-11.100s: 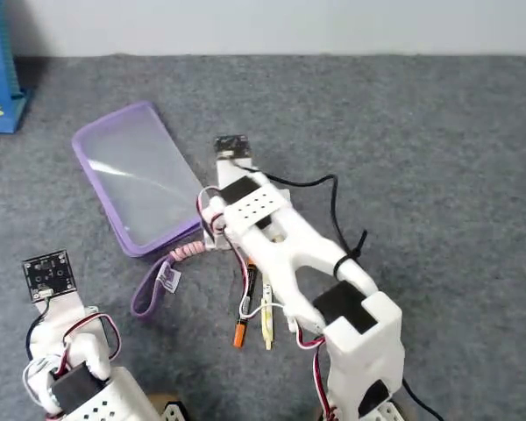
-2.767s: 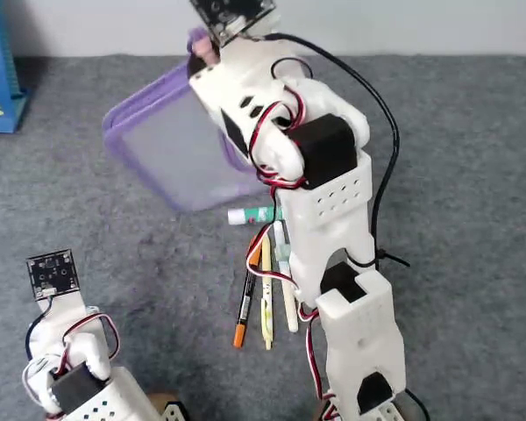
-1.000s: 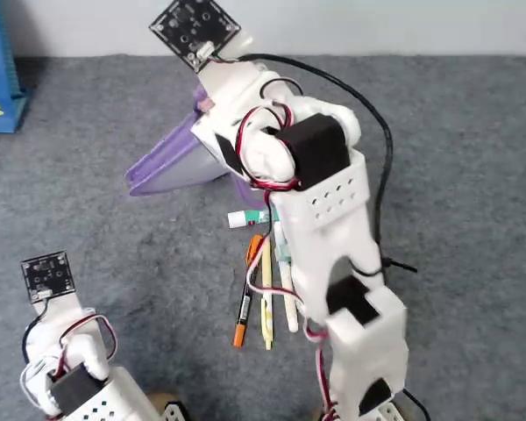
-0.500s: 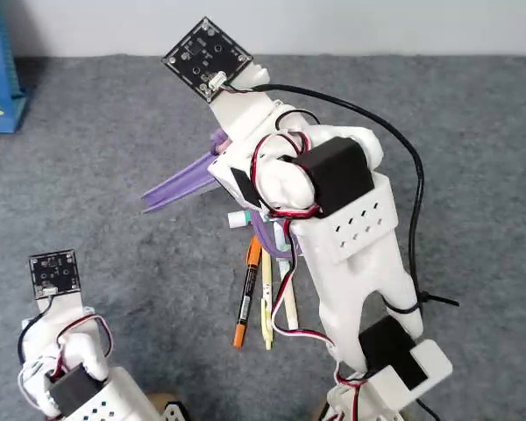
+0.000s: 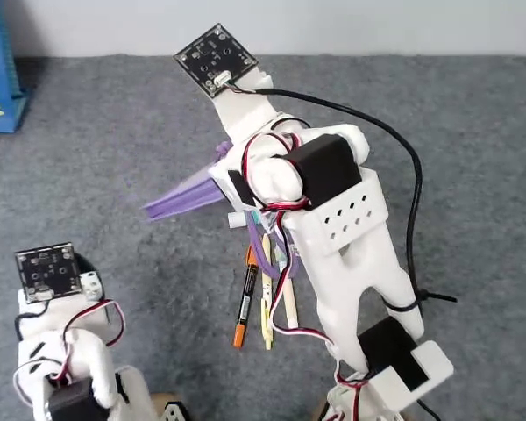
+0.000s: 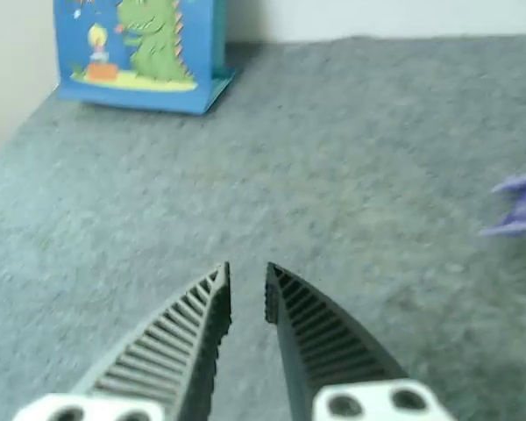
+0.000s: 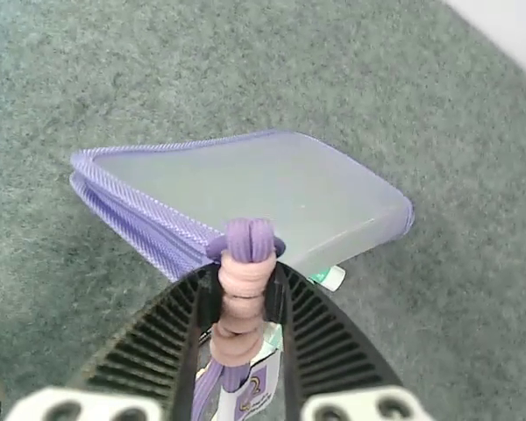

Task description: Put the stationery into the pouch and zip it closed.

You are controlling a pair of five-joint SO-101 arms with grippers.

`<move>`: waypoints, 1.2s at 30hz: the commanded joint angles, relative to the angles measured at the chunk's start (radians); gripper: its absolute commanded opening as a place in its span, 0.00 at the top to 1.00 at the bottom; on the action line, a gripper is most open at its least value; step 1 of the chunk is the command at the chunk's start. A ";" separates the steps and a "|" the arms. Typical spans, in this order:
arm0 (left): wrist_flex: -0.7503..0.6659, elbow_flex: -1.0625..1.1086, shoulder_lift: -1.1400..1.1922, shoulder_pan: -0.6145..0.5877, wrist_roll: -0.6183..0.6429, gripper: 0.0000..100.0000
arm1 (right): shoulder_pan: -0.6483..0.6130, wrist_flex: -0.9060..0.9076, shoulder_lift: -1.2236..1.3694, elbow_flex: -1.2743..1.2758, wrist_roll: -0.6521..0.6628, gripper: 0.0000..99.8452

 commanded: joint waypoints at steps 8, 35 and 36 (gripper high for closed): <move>-0.107 -0.067 -0.005 0.107 0.077 0.89 | 0.018 0.039 -0.047 0.005 -0.018 0.99; -0.160 -0.750 1.212 0.201 0.041 0.88 | 0.018 0.019 -0.093 0.063 -0.021 0.99; -0.172 -0.750 1.244 0.201 0.043 0.88 | 0.018 0.008 -0.113 0.063 -0.020 0.99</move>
